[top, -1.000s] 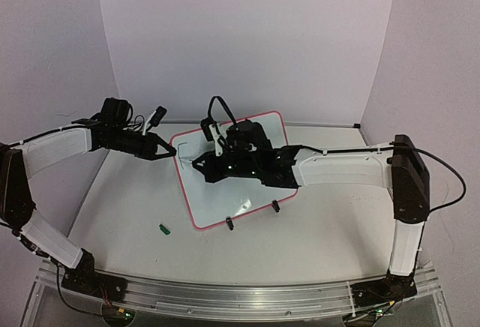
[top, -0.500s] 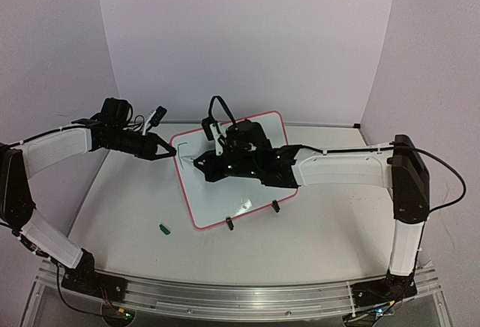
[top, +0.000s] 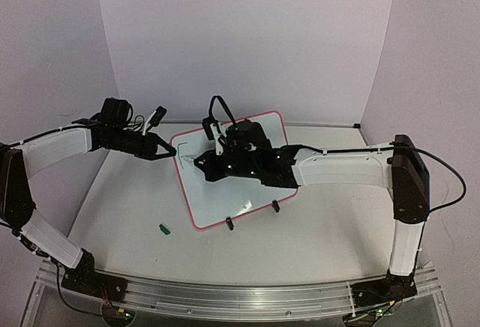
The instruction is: Write a sentence on the whiteboard
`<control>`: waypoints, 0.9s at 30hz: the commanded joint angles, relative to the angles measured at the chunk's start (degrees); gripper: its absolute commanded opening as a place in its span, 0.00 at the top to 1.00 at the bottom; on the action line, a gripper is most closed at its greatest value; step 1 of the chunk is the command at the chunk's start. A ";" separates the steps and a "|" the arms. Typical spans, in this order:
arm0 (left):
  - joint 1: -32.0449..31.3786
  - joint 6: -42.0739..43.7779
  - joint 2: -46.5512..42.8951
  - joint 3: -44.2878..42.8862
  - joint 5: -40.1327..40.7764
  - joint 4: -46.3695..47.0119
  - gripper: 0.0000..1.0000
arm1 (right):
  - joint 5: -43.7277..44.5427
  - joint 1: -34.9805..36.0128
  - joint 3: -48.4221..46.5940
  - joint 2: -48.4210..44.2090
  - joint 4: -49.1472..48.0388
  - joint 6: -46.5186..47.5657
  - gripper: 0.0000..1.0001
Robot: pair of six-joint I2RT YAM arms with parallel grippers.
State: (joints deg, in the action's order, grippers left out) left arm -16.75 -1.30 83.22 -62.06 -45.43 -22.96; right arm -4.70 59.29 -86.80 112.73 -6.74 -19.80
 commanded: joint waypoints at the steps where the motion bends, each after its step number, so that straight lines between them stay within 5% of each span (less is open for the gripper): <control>1: -0.03 3.77 -0.13 0.14 1.92 -1.74 1.00 | 3.79 -0.37 -0.20 -1.12 0.07 -0.48 1.00; 27: -0.03 3.75 0.01 0.07 1.83 -1.86 1.00 | 5.90 -0.37 2.18 -3.78 -0.53 -0.41 1.00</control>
State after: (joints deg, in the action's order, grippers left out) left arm -16.75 -1.30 83.22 -62.06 -45.41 -22.98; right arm -1.41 59.44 -85.06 111.35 -7.53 -19.81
